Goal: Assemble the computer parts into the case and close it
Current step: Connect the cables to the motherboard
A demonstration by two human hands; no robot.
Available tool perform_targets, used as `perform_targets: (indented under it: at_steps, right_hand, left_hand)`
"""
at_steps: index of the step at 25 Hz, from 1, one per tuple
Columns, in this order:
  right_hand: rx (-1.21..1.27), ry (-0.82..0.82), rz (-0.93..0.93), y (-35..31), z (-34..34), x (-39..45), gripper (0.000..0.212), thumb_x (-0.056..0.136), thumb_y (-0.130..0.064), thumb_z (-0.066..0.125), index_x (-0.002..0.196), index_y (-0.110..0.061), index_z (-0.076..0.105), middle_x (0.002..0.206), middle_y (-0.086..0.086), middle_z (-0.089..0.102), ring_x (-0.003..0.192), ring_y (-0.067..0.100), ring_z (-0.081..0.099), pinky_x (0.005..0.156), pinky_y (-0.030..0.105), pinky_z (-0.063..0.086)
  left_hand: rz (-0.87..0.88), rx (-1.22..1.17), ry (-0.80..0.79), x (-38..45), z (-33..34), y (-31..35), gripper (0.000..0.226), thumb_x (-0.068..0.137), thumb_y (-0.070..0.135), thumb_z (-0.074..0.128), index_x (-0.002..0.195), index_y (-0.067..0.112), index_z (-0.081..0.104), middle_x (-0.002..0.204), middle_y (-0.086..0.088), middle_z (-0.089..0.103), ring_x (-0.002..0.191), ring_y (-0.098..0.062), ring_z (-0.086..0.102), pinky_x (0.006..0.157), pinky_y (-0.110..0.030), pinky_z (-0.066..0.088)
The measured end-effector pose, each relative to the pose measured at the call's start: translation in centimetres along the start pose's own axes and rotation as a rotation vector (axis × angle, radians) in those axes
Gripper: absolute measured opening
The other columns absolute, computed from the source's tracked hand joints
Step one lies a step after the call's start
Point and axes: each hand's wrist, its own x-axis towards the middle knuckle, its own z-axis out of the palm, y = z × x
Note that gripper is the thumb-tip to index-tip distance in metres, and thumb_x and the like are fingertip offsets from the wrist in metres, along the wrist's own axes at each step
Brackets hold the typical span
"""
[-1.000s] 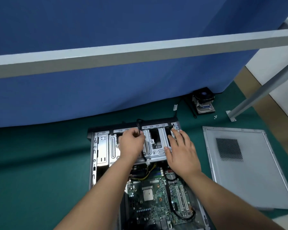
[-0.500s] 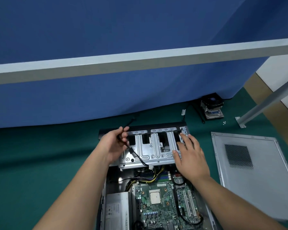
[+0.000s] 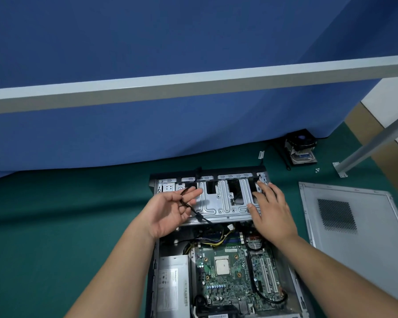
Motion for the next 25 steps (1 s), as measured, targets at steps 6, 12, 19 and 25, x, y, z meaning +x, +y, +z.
perform_targets:
  at_steps: [6,12,19,25]
  right_hand:
    - [0.132,0.093,0.028,-2.9,-1.1,0.5,0.033,0.099,-0.034,0.056,0.13,-0.025,0.064,0.144,-0.007,0.051,0.138,0.017,0.035,0.112,0.039,0.026]
    - [0.94,-0.347,0.268,-9.2,-1.5,1.0,0.025,0.105,-0.035,0.051,0.112,-0.022,0.071,0.094,-0.007,0.076,0.077,0.004,0.071,0.069,0.022,0.052]
    - [1.189,-0.367,0.386,-12.0,-1.6,2.4,0.017,0.104,-0.027,0.057,0.107,-0.018,0.071,0.081,-0.003,0.073,0.074,0.011,0.065,0.06,0.024,0.052]
    - [0.815,-0.44,0.168,-10.9,-2.2,1.0,0.023,0.101,-0.033,0.061,0.096,-0.013,0.07,0.068,-0.004,0.072,0.061,0.007,0.063,0.065,0.026,0.051]
  left_hand:
    - [0.024,0.06,-0.157,-0.7,-0.3,-2.9,0.044,0.099,-0.003,0.05,0.143,0.0,0.051,0.143,-0.016,0.061,0.13,-0.031,0.061,0.107,-0.045,0.051]
    - [-0.007,0.264,-0.031,-0.2,1.0,-5.4,0.033,0.095,-0.005,0.061,0.126,0.005,0.056,0.126,-0.017,0.071,0.107,-0.032,0.074,0.075,-0.034,0.064]
    - [0.065,0.487,0.126,-0.2,1.9,-7.9,0.023,0.099,-0.002,0.06,0.12,0.005,0.066,0.112,-0.013,0.077,0.106,-0.03,0.074,0.087,-0.038,0.063]
    - [0.328,0.488,0.423,0.2,1.9,-4.4,0.015,0.101,0.011,0.061,0.113,0.006,0.069,0.1,-0.014,0.078,0.091,-0.026,0.077,0.086,-0.04,0.063]
